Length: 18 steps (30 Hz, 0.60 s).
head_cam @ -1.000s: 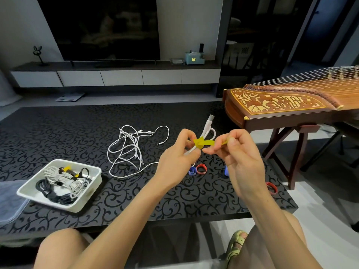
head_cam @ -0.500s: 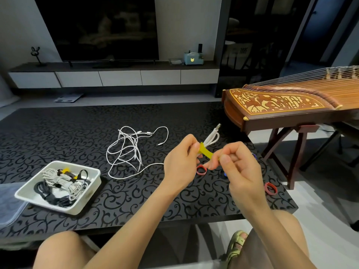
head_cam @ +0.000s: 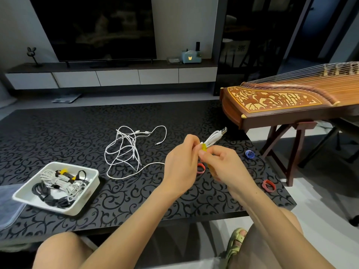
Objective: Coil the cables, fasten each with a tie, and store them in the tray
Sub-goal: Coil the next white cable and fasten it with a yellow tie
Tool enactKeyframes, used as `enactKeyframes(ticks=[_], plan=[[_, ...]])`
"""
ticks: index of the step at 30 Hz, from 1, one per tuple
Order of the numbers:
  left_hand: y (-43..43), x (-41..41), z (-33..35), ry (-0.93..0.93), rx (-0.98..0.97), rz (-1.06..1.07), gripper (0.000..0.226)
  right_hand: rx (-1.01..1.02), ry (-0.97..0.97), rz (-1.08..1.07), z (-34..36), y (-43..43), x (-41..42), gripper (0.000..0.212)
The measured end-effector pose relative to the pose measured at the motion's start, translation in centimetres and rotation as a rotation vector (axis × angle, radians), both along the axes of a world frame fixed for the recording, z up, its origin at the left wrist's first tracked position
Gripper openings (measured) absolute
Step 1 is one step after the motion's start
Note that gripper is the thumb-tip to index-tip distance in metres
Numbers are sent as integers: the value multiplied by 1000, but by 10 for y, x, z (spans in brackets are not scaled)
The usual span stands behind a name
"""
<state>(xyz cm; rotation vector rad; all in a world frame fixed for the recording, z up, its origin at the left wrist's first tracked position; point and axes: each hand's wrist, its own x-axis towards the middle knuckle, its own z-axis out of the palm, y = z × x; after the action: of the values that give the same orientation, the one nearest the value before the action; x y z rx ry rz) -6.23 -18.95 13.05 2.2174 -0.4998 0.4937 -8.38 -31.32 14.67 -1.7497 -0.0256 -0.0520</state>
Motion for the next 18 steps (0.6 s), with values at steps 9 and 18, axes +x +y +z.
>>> enactKeyframes(ticks=[9,18], plan=[[-3,2,-5,36,198,-52,11,-145,-63,-57,-2,2,2,38],[5,6,-6,529,-326,-358,21,21,-182,111,-11,-3,-9,34]])
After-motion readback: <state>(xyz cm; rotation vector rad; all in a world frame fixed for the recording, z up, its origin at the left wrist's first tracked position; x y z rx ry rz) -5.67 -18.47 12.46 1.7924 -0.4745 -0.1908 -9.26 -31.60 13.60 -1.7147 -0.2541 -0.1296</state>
